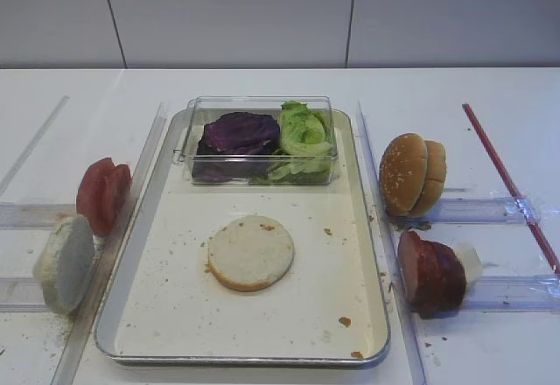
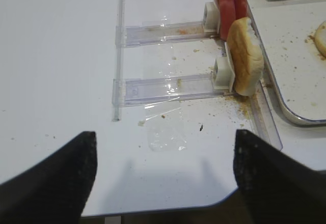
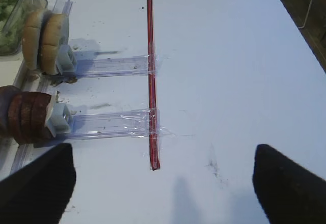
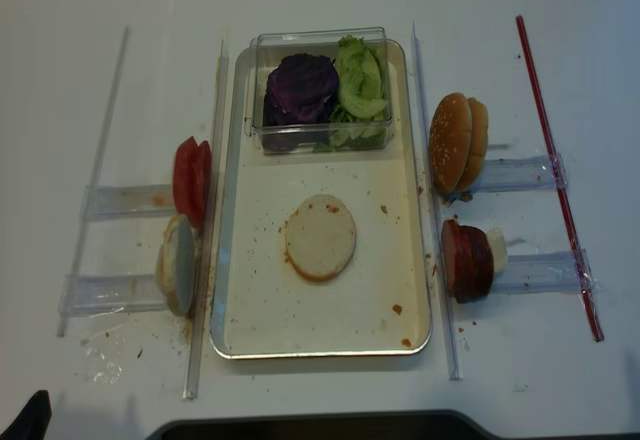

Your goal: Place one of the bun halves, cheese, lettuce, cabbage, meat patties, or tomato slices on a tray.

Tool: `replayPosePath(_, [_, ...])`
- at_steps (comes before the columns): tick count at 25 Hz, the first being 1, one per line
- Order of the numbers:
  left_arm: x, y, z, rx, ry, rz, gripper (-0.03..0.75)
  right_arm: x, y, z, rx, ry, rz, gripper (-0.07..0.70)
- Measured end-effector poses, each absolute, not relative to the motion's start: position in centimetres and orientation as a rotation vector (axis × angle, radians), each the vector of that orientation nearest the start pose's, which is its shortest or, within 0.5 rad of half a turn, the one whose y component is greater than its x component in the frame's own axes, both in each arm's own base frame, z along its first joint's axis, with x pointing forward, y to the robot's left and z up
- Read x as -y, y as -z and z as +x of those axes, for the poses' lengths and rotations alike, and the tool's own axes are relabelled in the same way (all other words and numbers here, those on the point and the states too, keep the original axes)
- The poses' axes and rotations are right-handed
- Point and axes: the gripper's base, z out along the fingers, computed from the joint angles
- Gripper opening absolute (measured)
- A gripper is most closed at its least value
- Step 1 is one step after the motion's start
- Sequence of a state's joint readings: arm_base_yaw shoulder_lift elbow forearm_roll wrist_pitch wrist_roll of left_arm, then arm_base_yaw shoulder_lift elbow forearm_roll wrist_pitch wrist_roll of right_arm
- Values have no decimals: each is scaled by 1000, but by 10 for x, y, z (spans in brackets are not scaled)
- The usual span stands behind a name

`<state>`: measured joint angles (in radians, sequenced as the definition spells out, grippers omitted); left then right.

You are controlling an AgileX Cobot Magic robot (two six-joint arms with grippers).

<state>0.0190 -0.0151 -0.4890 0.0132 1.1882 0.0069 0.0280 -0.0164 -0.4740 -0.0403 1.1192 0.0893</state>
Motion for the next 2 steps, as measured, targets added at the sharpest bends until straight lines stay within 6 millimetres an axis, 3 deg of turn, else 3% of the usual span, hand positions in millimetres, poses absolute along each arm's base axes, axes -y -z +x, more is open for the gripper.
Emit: replayPosePath(2, [-1, -264, -12, -2168, -33, -15, 510, 3, -265, -7, -2111, -21, 68, 692])
